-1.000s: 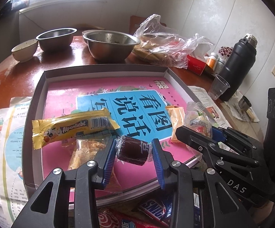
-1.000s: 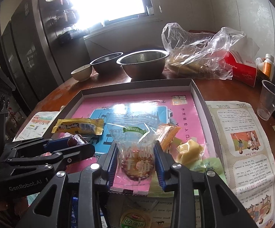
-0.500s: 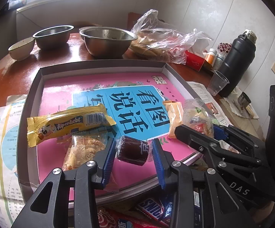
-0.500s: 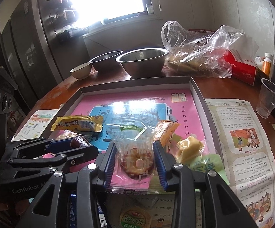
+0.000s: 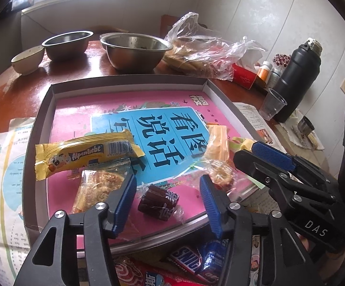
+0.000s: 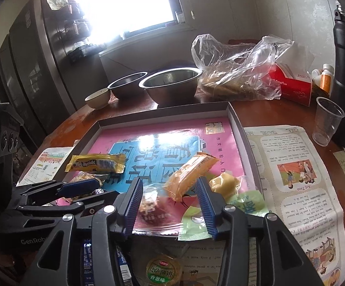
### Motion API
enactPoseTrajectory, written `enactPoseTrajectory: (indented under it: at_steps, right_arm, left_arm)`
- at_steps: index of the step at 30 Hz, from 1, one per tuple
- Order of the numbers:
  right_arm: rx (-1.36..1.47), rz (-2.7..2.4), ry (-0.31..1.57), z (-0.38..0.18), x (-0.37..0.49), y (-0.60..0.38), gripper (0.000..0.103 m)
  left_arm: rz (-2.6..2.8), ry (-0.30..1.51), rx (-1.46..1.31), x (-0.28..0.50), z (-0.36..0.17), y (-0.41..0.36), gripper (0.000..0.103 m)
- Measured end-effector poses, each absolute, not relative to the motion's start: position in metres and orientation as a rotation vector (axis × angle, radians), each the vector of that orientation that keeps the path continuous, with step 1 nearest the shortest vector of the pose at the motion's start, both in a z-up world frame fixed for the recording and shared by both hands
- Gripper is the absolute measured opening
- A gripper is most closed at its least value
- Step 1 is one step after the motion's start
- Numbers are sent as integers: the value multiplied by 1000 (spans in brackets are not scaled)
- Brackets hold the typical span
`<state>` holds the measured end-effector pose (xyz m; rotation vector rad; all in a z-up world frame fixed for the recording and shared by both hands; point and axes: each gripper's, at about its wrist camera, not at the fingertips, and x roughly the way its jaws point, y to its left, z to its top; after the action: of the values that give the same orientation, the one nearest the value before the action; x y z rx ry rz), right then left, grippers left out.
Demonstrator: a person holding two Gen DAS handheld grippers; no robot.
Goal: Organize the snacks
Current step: 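Open both grippers to release the chocolate and mooncake bag in the tray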
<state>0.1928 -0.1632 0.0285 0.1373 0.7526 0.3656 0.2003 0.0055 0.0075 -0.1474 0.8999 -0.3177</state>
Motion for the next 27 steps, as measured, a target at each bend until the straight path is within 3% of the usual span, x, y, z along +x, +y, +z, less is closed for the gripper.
enactPoseTrajectory:
  at_steps: [10,27]
  right_arm:
    - [148,352,729,38,184,-167,53]
    - [160,353,692,53,163,-172,61]
  left_arm:
    - [-339,895,-170,194,19,10,67]
    - [-334,825,-118,167,51,15,74]
